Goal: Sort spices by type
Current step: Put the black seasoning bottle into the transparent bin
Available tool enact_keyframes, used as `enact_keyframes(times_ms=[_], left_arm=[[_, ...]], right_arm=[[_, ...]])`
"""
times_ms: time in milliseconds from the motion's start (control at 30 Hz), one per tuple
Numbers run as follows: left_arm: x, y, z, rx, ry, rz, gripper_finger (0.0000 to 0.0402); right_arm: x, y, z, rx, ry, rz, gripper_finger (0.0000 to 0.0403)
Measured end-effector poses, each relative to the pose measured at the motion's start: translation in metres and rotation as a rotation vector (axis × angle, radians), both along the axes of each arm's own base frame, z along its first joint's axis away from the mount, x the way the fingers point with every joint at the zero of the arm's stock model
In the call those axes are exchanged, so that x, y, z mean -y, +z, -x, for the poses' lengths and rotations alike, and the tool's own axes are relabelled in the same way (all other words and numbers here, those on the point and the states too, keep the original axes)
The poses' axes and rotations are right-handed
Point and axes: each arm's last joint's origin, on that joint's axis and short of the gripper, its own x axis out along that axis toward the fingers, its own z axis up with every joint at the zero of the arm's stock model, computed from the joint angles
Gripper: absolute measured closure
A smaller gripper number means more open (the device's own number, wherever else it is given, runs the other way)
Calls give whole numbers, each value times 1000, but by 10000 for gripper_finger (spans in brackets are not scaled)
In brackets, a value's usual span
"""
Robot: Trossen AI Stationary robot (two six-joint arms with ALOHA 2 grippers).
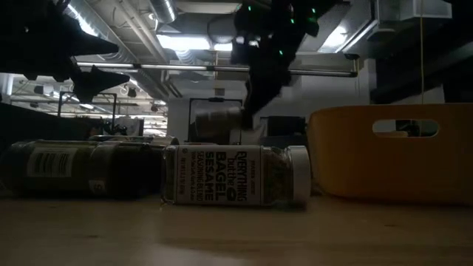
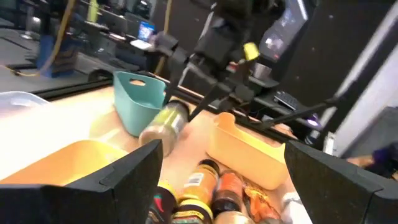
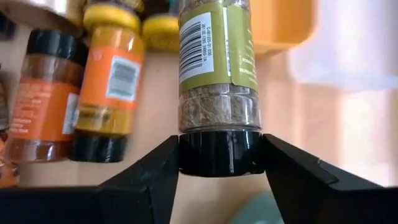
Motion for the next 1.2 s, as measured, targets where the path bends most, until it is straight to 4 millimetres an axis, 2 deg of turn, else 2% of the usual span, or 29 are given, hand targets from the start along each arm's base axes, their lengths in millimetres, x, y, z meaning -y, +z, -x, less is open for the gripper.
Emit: enact_keyframes(times_ms=[100,300,567,867,1200], left_arm=[[-2,4,1,38,78,9,82],[-8,15,4,153,286,22,82],[-8,22,-5,187,349,-16,82],[-6,19,-35,110,345,25,82],[-5,37,-91,-26,378,-4,82]], right_arm=[[3,20,-5,28,-6,94,192],[7,48,-11,88,1,217,192],[8,58,-18,178,6,247,191],[8,54,-22,185,15,235,191],[7,52,-24,200,42,191,191]])
